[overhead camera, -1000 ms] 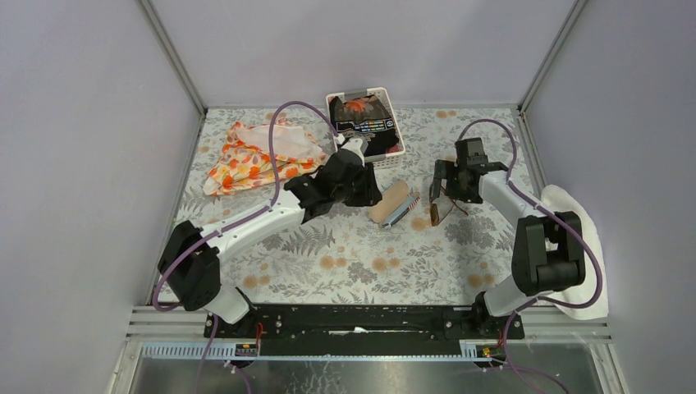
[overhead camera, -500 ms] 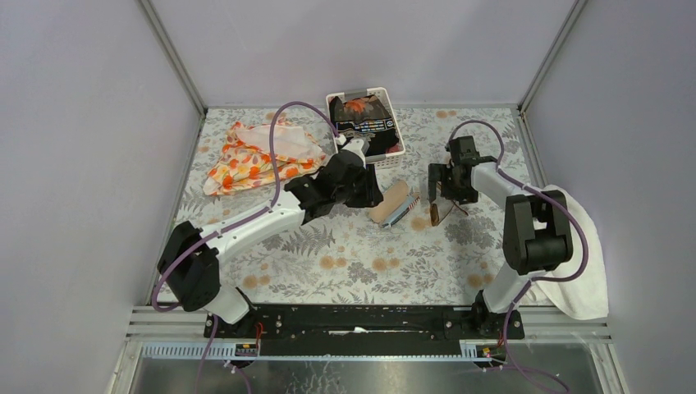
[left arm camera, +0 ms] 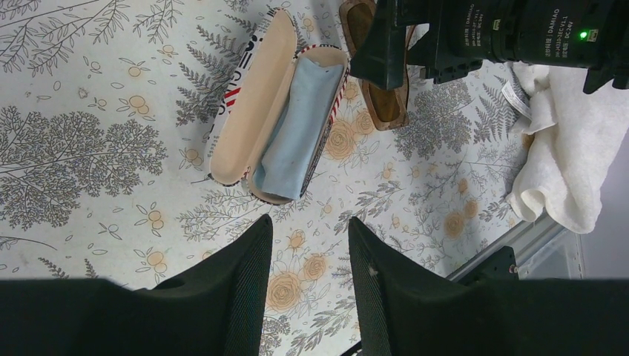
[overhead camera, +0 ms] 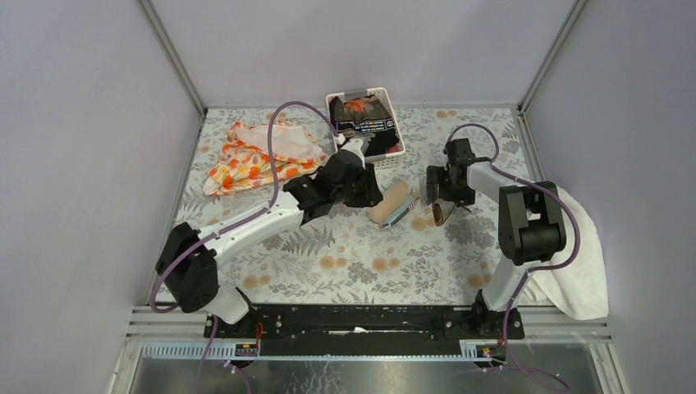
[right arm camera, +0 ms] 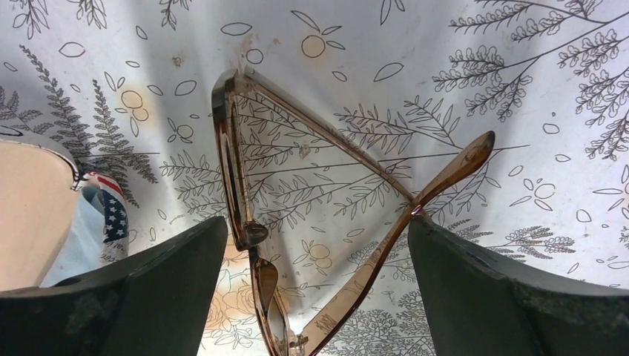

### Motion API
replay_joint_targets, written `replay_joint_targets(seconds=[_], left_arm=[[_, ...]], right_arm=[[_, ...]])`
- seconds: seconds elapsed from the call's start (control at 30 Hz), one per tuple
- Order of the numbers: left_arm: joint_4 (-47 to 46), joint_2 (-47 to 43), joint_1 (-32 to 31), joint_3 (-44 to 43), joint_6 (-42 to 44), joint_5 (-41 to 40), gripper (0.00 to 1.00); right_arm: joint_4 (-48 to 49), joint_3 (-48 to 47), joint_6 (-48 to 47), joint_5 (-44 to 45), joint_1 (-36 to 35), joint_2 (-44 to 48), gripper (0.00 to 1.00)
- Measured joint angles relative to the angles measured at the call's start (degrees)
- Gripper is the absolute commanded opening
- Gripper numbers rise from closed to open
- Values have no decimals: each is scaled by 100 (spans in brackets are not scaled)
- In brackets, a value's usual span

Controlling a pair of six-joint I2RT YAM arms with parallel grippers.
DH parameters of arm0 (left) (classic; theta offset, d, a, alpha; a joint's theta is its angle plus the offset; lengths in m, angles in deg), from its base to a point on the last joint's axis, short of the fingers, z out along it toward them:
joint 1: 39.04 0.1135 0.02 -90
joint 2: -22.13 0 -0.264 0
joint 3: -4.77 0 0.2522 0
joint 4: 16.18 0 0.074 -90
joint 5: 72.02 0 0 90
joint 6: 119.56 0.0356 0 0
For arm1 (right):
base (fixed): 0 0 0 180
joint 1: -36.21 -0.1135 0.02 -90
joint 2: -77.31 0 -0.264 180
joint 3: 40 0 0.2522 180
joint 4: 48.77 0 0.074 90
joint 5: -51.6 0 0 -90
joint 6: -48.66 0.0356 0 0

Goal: Organize the sunglasses
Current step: Fold the sunglasses at the center of the board.

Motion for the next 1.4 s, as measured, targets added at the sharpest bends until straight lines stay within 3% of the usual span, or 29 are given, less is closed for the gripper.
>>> replay_joint_targets(seconds=[0.63, 1.1, 1.27, 1.4], left_arm=[[4, -4, 0, 31, -2, -2, 48], [4, -7, 0, 63, -2, -2, 48], [13, -15, 0, 79, -2, -2, 48], [13, -15, 0, 92, -2, -2, 48]], right_arm=[[-74, -28, -11, 44, 0, 396, 100], [245, -31, -118, 177, 0, -76, 100], [256, -31, -131, 186, 0, -83, 95], [254, -31, -133, 181, 0, -83, 99]])
